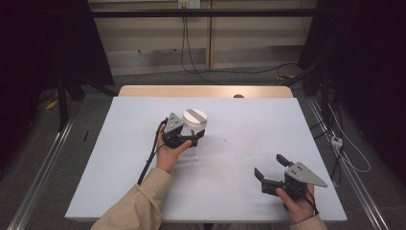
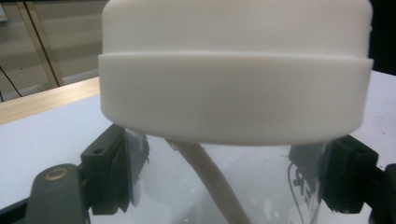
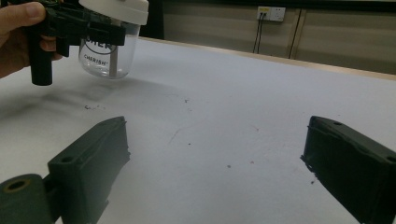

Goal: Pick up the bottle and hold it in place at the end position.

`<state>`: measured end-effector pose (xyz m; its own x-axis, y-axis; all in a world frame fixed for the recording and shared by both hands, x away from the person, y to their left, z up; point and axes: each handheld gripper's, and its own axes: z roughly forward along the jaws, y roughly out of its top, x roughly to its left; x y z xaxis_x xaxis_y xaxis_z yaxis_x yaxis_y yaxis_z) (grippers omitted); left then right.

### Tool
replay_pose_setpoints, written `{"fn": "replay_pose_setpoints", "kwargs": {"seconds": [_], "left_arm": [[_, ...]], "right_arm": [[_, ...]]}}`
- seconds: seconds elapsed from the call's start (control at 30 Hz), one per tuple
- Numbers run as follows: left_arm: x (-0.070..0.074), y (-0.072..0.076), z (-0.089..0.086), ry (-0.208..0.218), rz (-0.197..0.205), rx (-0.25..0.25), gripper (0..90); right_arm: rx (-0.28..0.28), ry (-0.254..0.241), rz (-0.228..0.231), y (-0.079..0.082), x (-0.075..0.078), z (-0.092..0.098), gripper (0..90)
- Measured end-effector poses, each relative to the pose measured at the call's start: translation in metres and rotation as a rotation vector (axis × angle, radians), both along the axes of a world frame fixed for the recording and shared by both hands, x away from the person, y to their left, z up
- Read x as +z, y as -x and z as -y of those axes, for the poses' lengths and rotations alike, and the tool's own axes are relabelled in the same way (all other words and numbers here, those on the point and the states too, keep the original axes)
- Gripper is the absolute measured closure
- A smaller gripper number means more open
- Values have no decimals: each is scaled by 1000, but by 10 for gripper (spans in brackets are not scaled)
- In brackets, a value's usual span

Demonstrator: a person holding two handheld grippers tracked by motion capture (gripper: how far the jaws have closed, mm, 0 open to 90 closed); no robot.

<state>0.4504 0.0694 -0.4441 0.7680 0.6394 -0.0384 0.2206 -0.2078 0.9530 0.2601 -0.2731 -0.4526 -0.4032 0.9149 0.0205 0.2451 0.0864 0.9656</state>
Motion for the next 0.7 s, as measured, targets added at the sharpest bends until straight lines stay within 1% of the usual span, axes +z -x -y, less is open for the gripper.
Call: {"fn": "replay_pose_setpoints", "kwargs": {"seconds": [0.17,0.2,0.33,0.53,0.7], "left_arm": [[1,-1,7,8,-8,-10,186],[1,-1,8,0,-6,-16,186],[1,-1,13,0,-6,-28,187],[-1,-3,18,8,-11,-28,186],[-1,-4,20,-5,-12,-27,186]], "right_arm": [[-1,-1,-2,0,0,0,62],[-2,-2,-3,0,0,0,62],[-2,-2,-4,0,-1,0,62],[-1,-5,-7,0,-1,0,62],[0,-6,-6,-1,-1,0,62]]}}
